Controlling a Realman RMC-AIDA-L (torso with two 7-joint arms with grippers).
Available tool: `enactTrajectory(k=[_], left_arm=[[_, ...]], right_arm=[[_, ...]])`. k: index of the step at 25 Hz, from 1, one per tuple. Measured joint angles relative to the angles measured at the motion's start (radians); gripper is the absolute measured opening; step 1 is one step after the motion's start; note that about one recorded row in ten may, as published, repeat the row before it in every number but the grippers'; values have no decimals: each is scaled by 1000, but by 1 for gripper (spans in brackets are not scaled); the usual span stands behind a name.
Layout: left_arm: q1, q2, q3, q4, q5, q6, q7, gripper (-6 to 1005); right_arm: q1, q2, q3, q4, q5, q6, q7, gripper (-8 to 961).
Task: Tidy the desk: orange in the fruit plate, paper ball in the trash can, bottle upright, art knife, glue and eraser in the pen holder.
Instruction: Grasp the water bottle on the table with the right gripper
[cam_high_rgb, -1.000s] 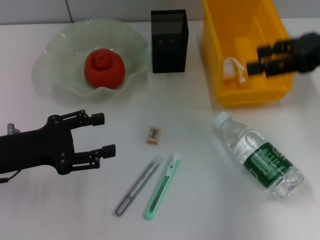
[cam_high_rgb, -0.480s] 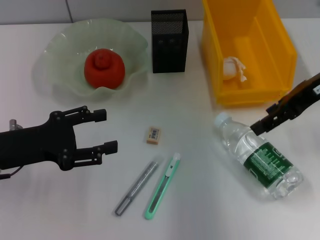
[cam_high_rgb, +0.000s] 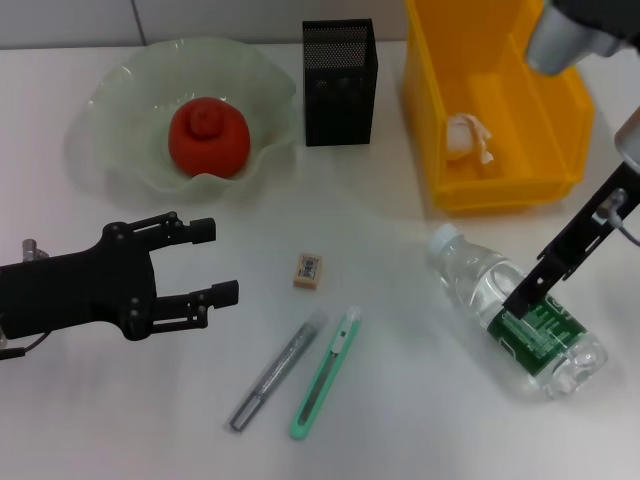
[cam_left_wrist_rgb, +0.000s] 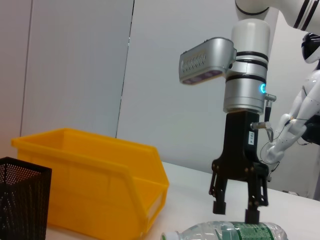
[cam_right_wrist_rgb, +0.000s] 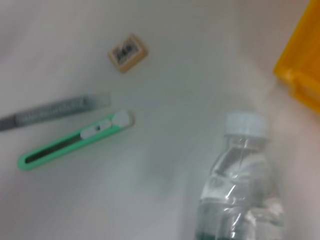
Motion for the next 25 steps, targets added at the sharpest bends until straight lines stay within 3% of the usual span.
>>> enactTrajectory(k=[9, 25], left_arm=[[-6, -8, 0, 0, 0, -10, 8, 701], [-7, -9, 0, 0, 0, -10, 10, 693]], right_arm=[[14, 22, -103, 36, -38, 29, 64, 819], [4, 33, -183, 103, -40, 138, 66, 812]])
